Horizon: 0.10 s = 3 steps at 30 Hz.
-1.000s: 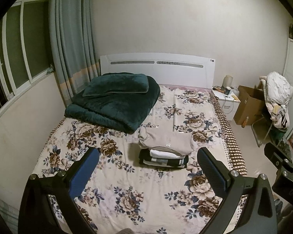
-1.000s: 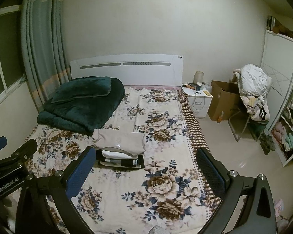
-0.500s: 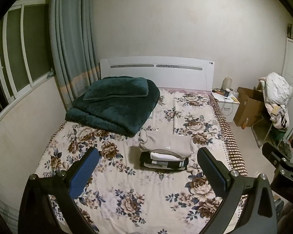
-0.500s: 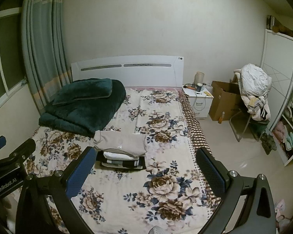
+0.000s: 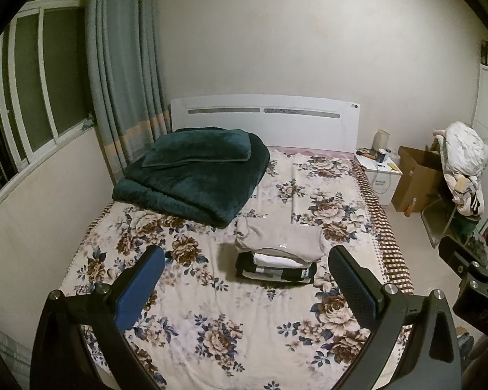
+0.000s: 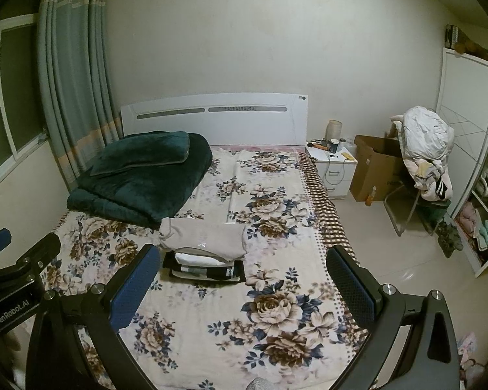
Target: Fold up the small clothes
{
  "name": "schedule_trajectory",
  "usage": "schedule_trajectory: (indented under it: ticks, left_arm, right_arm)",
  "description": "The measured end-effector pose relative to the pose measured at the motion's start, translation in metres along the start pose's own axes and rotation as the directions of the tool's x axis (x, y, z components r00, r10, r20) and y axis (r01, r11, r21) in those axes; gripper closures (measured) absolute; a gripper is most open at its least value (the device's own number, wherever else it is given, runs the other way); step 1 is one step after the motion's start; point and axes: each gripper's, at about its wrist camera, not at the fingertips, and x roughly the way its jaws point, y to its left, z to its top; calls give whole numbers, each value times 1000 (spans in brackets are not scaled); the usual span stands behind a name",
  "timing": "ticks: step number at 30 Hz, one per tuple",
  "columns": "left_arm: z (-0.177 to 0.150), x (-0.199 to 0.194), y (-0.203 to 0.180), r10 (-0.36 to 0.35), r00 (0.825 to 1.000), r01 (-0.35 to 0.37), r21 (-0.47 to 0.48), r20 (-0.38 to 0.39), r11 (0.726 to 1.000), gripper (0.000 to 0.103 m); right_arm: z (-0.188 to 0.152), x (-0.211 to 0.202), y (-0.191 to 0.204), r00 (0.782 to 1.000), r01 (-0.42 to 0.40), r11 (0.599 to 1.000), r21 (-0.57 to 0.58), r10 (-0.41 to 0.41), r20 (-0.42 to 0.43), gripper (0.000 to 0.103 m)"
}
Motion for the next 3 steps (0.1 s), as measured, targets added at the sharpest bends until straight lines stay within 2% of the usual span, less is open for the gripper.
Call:
schedule_trajectory:
  ticks: [3]
  left_arm:
    - [-2, -2, 4, 13, 1000, -13, -10, 6, 1000, 0]
  right_arm:
    - [4, -1, 6, 1000, -1, 1000, -3, 1, 1, 0]
